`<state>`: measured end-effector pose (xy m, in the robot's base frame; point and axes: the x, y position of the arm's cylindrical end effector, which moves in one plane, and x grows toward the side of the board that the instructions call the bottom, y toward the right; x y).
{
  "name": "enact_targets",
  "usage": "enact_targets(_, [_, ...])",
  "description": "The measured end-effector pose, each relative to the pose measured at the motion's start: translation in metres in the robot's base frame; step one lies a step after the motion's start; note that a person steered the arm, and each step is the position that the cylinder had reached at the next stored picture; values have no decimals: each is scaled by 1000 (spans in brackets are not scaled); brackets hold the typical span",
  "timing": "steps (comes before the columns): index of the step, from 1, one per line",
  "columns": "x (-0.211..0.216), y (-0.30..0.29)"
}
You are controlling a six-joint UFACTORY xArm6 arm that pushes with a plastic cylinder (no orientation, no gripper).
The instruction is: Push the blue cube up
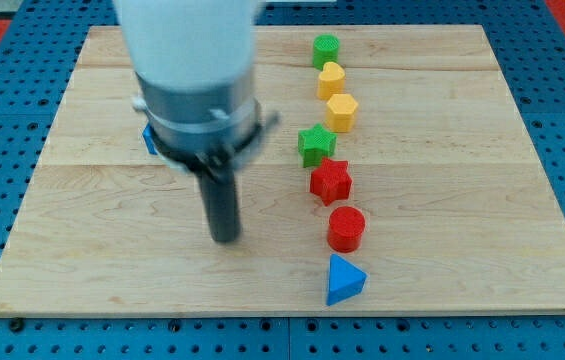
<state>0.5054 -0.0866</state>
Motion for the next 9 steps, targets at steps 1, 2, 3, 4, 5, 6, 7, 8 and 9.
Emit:
enact_targets(1, [-79, -74])
enact_targets(2, [-130, -92])
enact_targets(3, [-175, -55])
enact_targets(4, [-186, -7])
enact_targets(5, [-156, -2])
enact_targets(6, [-153, 25])
enact_targets(7, [-126, 3])
enact_targets(8, [-69, 12])
enact_targets(9, [-92, 63])
